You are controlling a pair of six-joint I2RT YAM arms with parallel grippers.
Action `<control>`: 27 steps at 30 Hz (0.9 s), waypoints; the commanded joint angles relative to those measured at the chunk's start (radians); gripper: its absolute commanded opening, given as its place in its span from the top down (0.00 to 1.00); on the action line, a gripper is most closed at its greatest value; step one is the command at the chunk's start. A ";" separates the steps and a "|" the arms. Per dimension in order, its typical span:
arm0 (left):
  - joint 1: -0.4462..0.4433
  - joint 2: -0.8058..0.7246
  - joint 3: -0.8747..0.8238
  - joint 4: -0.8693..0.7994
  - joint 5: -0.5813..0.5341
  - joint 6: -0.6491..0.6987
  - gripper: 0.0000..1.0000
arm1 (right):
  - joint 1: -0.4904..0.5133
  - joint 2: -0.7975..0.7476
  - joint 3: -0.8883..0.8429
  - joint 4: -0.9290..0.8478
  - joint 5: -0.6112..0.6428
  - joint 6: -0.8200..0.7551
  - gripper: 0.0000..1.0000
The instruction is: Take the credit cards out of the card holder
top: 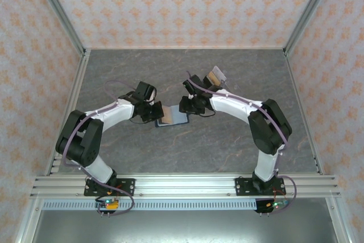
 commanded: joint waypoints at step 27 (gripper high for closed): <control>-0.087 0.053 0.047 0.235 0.102 -0.185 0.09 | -0.025 -0.177 -0.131 0.095 0.240 0.060 0.62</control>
